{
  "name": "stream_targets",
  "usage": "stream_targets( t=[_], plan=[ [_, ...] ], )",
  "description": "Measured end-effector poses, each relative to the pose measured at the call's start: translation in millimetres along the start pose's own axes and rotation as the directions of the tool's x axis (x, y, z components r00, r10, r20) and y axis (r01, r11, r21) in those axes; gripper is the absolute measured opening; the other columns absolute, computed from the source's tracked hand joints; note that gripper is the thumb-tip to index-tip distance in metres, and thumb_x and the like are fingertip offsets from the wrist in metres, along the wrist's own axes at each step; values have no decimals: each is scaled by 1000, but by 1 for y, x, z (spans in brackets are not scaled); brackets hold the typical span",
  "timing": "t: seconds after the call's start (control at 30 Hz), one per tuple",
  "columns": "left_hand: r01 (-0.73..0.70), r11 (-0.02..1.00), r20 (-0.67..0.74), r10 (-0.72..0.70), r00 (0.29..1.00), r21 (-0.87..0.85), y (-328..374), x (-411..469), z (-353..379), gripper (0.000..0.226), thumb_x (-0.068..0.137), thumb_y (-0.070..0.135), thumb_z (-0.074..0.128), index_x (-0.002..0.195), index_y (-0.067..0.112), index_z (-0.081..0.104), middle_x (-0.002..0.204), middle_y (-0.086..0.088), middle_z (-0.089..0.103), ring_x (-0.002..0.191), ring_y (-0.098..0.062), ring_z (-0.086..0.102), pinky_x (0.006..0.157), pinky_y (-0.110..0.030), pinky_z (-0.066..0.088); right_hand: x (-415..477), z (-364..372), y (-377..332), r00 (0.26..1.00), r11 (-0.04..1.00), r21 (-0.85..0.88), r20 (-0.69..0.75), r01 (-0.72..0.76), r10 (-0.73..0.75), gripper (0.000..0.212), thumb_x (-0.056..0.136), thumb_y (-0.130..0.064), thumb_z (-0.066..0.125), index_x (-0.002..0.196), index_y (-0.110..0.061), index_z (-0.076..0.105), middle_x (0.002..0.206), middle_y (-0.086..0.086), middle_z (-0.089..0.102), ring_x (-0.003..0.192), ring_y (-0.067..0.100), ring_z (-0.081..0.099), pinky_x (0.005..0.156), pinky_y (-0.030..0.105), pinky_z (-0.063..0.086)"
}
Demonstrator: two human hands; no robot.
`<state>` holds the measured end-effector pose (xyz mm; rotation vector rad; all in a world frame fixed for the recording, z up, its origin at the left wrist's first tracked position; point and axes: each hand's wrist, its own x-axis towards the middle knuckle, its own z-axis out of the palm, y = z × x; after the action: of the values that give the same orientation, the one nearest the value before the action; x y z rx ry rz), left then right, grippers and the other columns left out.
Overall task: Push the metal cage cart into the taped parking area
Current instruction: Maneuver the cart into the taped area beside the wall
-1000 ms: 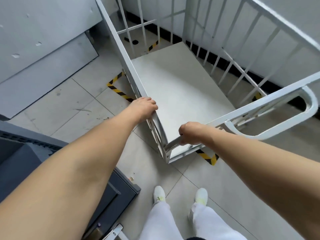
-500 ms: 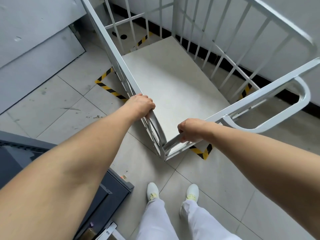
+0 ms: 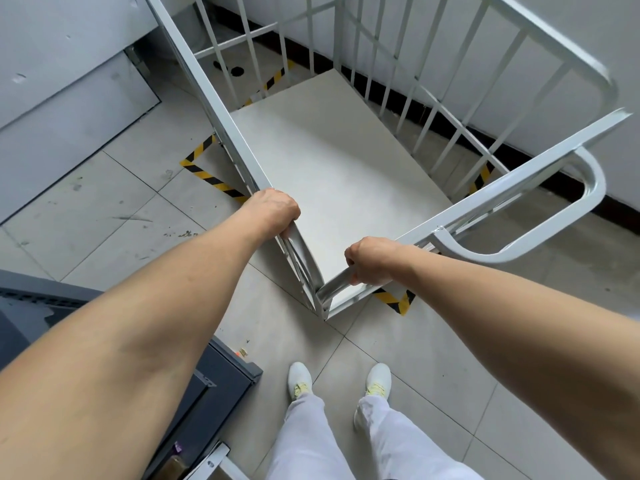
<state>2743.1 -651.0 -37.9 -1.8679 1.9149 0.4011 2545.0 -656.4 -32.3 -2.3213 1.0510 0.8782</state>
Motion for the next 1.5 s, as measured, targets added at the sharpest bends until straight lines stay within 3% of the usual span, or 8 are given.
stream_targets(
  t=[0.4, 0.73, 0.93, 1.07, 1.23, 1.33, 1.43, 1.5],
  plan=[
    [-25, 992, 9, 26, 1000, -122, 31, -7, -4, 25, 83, 3, 56, 99, 11, 74, 99, -4, 70, 111, -20, 57, 62, -24, 31, -12, 4, 23, 995, 996, -78, 93, -35, 42, 32, 87, -32, 64, 111, -12, 61, 98, 4, 54, 85, 22, 51, 65, 28, 42],
    [-173, 979, -60, 168, 984, -106, 96, 4, -11, 19, 87, 12, 62, 99, 18, 75, 109, 1, 70, 110, -22, 61, 75, -23, 36, -44, 21, 84, 985, 983, -105, 70, -149, 157, 26, 83, -23, 67, 108, -15, 63, 93, 3, 52, 84, 23, 49, 68, 26, 41],
    [-188, 982, -16, 188, 982, -25, 124, 13, -20, 16, 88, 18, 65, 101, 22, 74, 113, 0, 69, 111, -25, 62, 89, -28, 46, -57, 29, 104, 973, 972, -94, 60, -217, 223, 28, 82, -19, 64, 109, -10, 65, 109, 9, 65, 83, 24, 53, 67, 25, 43],
    [-235, 972, -43, 236, 971, 24, 125, 15, -19, 14, 87, 23, 67, 99, 23, 73, 109, 0, 70, 105, -26, 64, 77, -26, 44, -62, 32, 106, 969, 969, -32, 34, -243, 244, 31, 81, -17, 66, 111, -8, 65, 111, 11, 67, 87, 26, 60, 67, 25, 44],
    [-282, 959, -115, 284, 952, 38, 103, 20, -15, 17, 92, 17, 57, 106, 20, 65, 112, 2, 65, 109, -25, 60, 77, -27, 40, -58, 32, 93, 974, 942, 267, -40, -203, 222, 42, 91, -37, 58, 113, -2, 65, 114, 14, 67, 108, 30, 61, 89, 34, 50],
    [-290, 952, -123, 301, 946, 98, 81, 26, -16, 14, 95, 21, 55, 106, 19, 62, 114, -1, 62, 115, -23, 56, 93, -32, 38, -49, 33, 72, 972, 902, 392, -70, -180, 224, 47, 94, -45, 51, 108, -1, 63, 107, 14, 66, 102, 30, 60, 81, 32, 46],
    [-303, 950, -123, 310, 943, 70, 75, 26, -19, 15, 95, 16, 51, 104, 18, 62, 110, -2, 62, 110, -24, 57, 75, -30, 39, -37, 38, 51, 960, 885, 411, -71, -218, 269, 40, 92, -47, 54, 91, -8, 55, 90, 11, 59, 84, 27, 52, 69, 28, 37],
    [-308, 949, -145, 314, 938, 59, 78, 26, -20, 18, 90, 9, 51, 98, 17, 65, 103, -4, 63, 101, -27, 58, 70, -28, 34, -31, 39, 45, 943, 880, 393, -85, -265, 322, 36, 92, -44, 56, 96, -8, 58, 91, 12, 58, 83, 26, 50, 70, 27, 36]
  ],
)
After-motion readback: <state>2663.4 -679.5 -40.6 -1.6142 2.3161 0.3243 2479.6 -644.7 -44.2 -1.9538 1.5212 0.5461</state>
